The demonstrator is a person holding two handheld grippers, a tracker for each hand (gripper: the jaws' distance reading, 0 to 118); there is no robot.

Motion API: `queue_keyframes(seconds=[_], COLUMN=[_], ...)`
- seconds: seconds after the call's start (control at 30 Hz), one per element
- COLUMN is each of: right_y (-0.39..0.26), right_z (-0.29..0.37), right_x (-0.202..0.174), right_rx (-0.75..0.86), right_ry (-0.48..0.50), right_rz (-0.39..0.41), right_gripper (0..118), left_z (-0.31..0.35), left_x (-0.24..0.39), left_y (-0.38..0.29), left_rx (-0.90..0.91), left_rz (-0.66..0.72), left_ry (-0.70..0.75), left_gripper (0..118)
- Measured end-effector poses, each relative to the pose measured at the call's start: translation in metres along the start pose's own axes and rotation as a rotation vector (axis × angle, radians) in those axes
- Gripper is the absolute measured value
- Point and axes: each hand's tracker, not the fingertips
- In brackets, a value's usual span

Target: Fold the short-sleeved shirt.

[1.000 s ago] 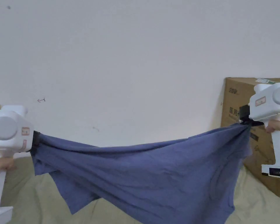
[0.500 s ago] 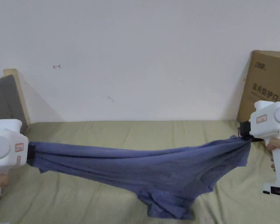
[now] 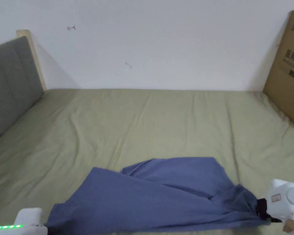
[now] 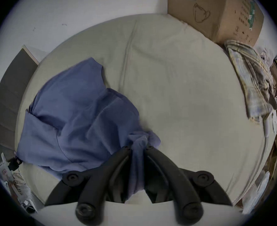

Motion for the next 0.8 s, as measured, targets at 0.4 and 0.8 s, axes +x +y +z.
queue_keyframes(seconds=[0.4, 0.8], right_y=[0.0, -0.066], right_z=[0.058, 0.119], right_x=[-0.003, -0.002], right_rx=[0.186, 0.305], right_ry=[0.059, 0.091], right_rz=[0.003, 0.042], right_gripper=[75, 3], left_z=[0.043, 0.113], left_x=[0.02, 0.081], left_y=[0.013, 0.007], left_rx=[0.081, 0.213], left_rz=[0.053, -0.04], left_ry=[-0.046, -0.185], left_gripper=[104, 1])
